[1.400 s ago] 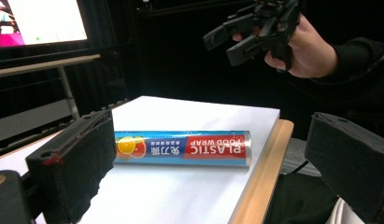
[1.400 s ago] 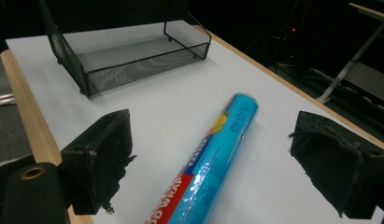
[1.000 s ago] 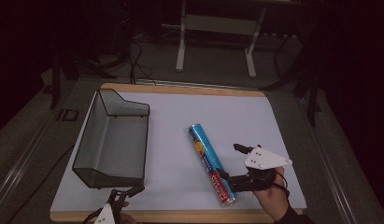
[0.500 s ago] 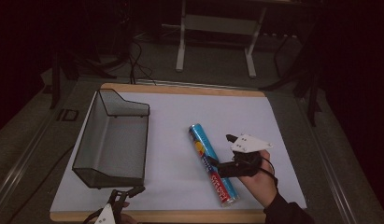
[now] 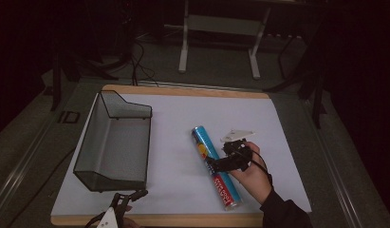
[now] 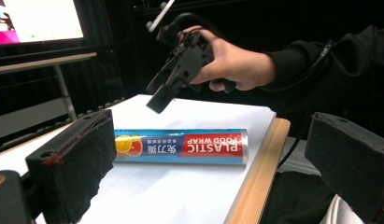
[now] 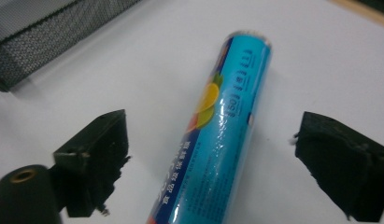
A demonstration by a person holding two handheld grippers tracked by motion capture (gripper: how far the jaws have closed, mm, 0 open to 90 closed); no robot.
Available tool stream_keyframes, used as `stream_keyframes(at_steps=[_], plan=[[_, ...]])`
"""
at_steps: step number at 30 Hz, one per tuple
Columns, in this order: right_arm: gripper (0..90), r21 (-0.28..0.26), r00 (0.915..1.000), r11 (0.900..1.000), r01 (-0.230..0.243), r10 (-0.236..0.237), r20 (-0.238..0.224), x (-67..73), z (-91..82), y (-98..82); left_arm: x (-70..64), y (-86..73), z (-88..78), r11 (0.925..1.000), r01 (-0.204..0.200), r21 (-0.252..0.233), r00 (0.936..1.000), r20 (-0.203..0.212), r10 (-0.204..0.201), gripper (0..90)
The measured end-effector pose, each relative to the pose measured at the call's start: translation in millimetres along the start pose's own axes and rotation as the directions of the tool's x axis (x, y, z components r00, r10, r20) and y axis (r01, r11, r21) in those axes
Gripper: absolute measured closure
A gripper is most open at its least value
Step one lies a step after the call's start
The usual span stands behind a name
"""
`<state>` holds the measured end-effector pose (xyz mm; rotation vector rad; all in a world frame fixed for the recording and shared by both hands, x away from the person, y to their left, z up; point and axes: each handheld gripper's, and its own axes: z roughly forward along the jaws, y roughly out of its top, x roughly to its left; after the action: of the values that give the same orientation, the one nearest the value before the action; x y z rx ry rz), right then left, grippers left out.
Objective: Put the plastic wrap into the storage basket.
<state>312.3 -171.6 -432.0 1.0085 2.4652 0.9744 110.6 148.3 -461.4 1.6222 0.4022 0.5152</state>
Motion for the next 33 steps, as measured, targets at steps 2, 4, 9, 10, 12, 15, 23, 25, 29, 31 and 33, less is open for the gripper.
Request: stream_keyframes(at_steps=[2,4,9,10,12,15,23,25,29,31,33], plan=[[10.1,0.018,0.9999,1.0,-0.012,0.012,-0.002,-1.1,6.8,0.6,-0.2,0.1,0.0,1.0,-0.002,-0.001,1.0,0.0,0.002,2.9],[10.1,0.043,0.9997,0.999,-0.026,0.026,0.005,-2.2,14.1,1.2,-0.3,0.0,0.1,1.0,-0.004,0.0,1.0,0.001,0.004,2.9],[12.4,0.113,0.9985,0.992,-0.054,0.052,0.019,-3.9,32.0,1.5,-0.3,-0.2,0.1,1.0,-0.005,0.002,1.0,0.002,0.005,2.9],[12.4,0.122,0.998,0.991,-0.061,0.059,0.023,-4.0,34.8,1.5,-0.3,-0.2,0.1,1.0,-0.005,0.003,1.0,0.002,0.005,2.9],[12.9,0.155,0.9955,0.983,-0.095,0.092,0.022,-4.0,41.7,1.8,-0.4,-0.2,0.0,1.0,-0.007,0.003,1.0,0.002,0.007,2.9],[12.9,0.184,0.9933,0.976,-0.115,0.111,0.032,-3.5,46.2,1.7,-0.5,-0.3,0.3,1.0,-0.007,0.003,1.0,0.003,0.007,2.9],[13.0,0.271,0.9854,0.948,-0.168,0.155,0.072,-2.5,59.8,0.4,-0.8,-0.5,0.6,1.0,-0.008,0.003,1.0,0.004,0.008,2.9],[13.2,0.28,0.9824,0.942,-0.185,0.171,0.076,-3.8,61.5,-0.1,-0.7,-0.6,0.7,1.0,-0.007,0.003,1.0,0.004,0.007,2.9],[14.1,0.363,0.975,0.905,-0.222,0.207,0.081,-3.5,70.5,-3.2,-0.8,-0.5,0.4,0.9999,-0.009,0.004,0.9999,0.005,0.009,2.9],[14.2,0.394,0.9756,0.892,-0.219,0.206,0.077,-2.5,73.5,-4.6,-0.9,-0.4,0.4,1.0,-0.009,0.003,0.9999,0.006,0.009,2.9],[14.2,0.415,0.9746,0.882,-0.223,0.209,0.08,-1.5,77.0,-6.4,-0.9,-0.5,0.6,0.9999,-0.01,0.003,0.9999,0.007,0.01,2.9]])
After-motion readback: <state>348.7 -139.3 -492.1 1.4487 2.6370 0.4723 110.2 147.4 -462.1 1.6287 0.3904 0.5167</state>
